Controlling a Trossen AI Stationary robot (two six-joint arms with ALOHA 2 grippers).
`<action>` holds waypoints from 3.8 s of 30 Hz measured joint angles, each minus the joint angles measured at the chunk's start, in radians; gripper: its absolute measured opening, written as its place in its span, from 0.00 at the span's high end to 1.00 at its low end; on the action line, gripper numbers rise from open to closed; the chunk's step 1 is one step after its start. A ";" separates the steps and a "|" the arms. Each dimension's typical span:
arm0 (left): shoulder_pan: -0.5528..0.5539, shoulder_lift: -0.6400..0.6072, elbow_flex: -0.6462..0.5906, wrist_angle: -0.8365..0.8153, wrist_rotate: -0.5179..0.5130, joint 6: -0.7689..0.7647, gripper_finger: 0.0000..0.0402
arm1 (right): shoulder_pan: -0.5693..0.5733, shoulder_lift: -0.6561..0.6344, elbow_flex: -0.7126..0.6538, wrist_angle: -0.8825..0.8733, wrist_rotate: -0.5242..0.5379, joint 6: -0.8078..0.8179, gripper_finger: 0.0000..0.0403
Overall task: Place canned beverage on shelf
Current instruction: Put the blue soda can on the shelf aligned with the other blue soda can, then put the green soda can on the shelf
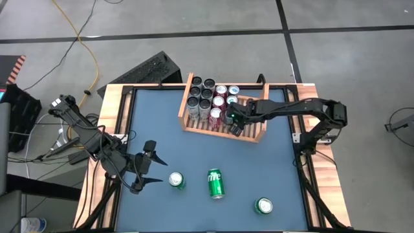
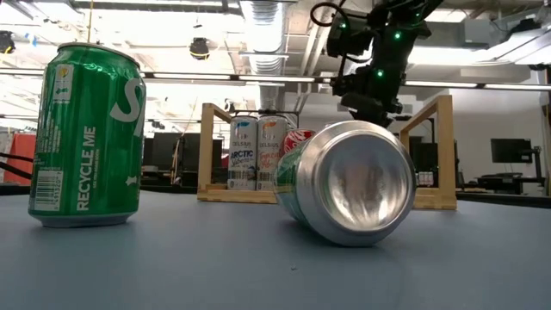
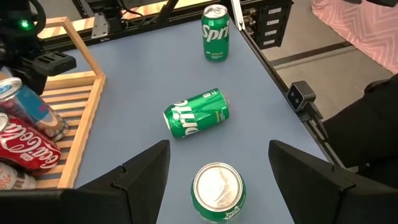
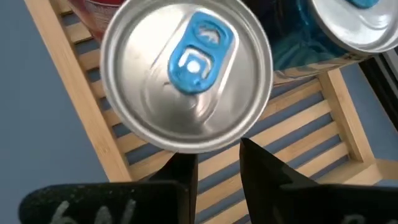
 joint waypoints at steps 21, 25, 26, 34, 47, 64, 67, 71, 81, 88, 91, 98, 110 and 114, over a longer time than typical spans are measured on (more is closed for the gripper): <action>0.000 0.000 0.000 -0.001 0.005 -0.016 0.35 | 0.220 -0.017 -0.239 0.313 0.139 0.253 0.75; 0.000 0.000 0.000 0.000 0.000 0.002 0.35 | 0.239 -0.003 -0.274 0.439 0.167 0.257 0.75; 0.000 0.000 0.000 0.000 0.000 0.002 0.35 | 0.239 0.004 -0.279 0.451 0.183 0.258 0.75; 0.000 0.000 0.000 0.004 -0.003 -0.009 0.35 | 0.225 0.007 -0.289 0.495 0.248 0.258 0.75; 0.000 0.000 0.000 0.004 -0.026 -0.004 0.35 | 0.208 0.006 -0.288 0.520 0.248 0.295 0.75; 0.000 0.000 0.000 0.004 -0.027 -0.004 0.35 | 0.221 0.005 -0.288 0.557 0.276 0.329 0.75; 0.000 0.000 0.000 0.004 -0.027 0.001 0.35 | 0.241 -0.020 -0.288 0.557 0.275 0.312 0.75; 0.000 0.000 0.000 0.004 -0.027 0.003 0.35 | 0.270 -0.076 -0.288 0.516 0.271 0.301 0.75; 0.000 0.000 0.000 0.004 -0.024 -0.007 0.35 | 0.294 -0.326 -0.244 0.325 -0.017 0.231 0.75; 0.000 0.000 0.000 0.003 -0.019 -0.009 0.35 | 0.391 -0.450 -0.111 0.219 -0.387 0.375 0.75; 0.000 0.000 0.000 0.004 -0.019 -0.010 0.35 | 0.496 -0.453 -0.039 0.227 -0.398 0.447 0.75; 0.000 0.000 0.000 0.004 -0.021 -0.011 0.35 | 0.771 -0.353 0.159 0.100 -0.184 0.525 0.75; 0.000 0.000 0.000 0.008 -0.026 -0.025 0.35 | 1.067 -0.163 0.299 -0.263 -0.001 0.957 0.74; 0.000 0.000 0.000 0.008 -0.026 -0.035 0.35 | 1.066 -0.098 0.348 -0.364 -0.097 0.966 0.72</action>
